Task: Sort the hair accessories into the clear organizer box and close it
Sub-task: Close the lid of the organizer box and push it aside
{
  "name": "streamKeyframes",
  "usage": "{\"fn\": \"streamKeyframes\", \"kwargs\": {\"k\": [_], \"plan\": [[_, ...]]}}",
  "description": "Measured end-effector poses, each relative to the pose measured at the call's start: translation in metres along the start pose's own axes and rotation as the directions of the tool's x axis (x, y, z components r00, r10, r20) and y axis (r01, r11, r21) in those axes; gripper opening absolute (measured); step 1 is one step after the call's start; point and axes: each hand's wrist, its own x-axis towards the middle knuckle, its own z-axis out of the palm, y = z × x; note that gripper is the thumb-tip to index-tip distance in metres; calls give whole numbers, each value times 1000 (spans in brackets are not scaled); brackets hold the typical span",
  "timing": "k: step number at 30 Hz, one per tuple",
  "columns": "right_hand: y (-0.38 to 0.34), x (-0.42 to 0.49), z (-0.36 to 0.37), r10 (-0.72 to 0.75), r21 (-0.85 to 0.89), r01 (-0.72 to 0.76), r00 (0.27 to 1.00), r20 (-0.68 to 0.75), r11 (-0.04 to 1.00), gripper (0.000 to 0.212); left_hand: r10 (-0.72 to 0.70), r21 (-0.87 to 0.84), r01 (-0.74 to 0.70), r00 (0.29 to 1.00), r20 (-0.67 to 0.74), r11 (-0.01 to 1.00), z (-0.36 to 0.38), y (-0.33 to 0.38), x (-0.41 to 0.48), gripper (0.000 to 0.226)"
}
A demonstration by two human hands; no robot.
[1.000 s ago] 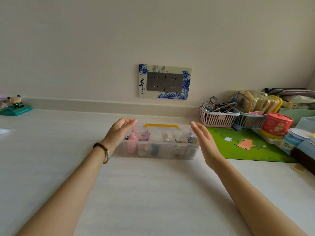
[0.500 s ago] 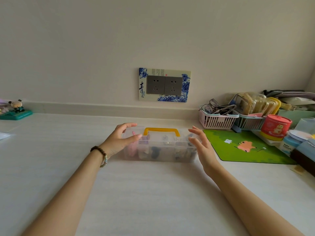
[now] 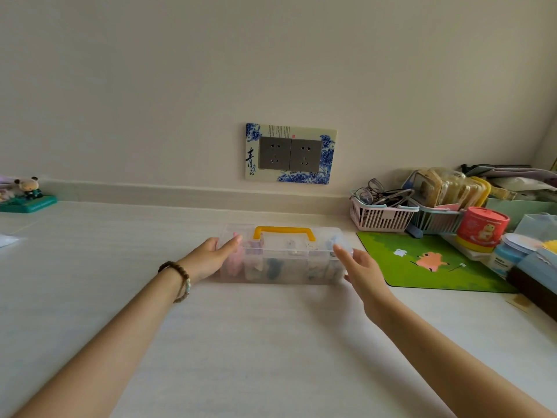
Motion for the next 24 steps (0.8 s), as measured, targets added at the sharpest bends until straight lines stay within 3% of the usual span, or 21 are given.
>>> {"fn": "streamKeyframes", "kwargs": {"k": [3, 7, 10, 14, 19, 21, 22, 24], "plan": [[5, 3, 1, 45, 21, -45, 999, 16, 999, 32, 62, -166, -53, 997, 53, 985, 5, -3, -1, 62], [0, 23, -2, 76, 77, -75, 997, -5, 994, 23, 121, -161, -116, 992, 21, 980, 18, 8, 16, 63], [-6, 51, -11, 83, 115, -81, 996, -17, 990, 20, 102, -199, -110, 993, -51, 974, 34, 20, 41, 64], [-5, 80, -22, 134, 148, -130, 991, -20, 981, 37, 85, -228, -104, 992, -89, 968, 59, 40, 73, 51], [5, 100, -27, 138, 56, -136, 990, -23, 989, 35, 5, -249, -21, 998, -64, 968, 69, 39, 100, 37], [7, 104, -25, 18, -85, -26, 996, -93, 996, 49, -9, -228, -4, 998, -56, 974, 67, 33, 108, 51], [6, 103, -24, -130, -254, 94, 983, -129, 963, 58, -16, -210, 2, 998, -62, 978, 66, 29, 112, 62], [10, 95, -24, -447, -583, 379, 894, 29, 719, 60, -23, -186, 11, 998, -61, 983, 64, 23, 118, 77]]}}
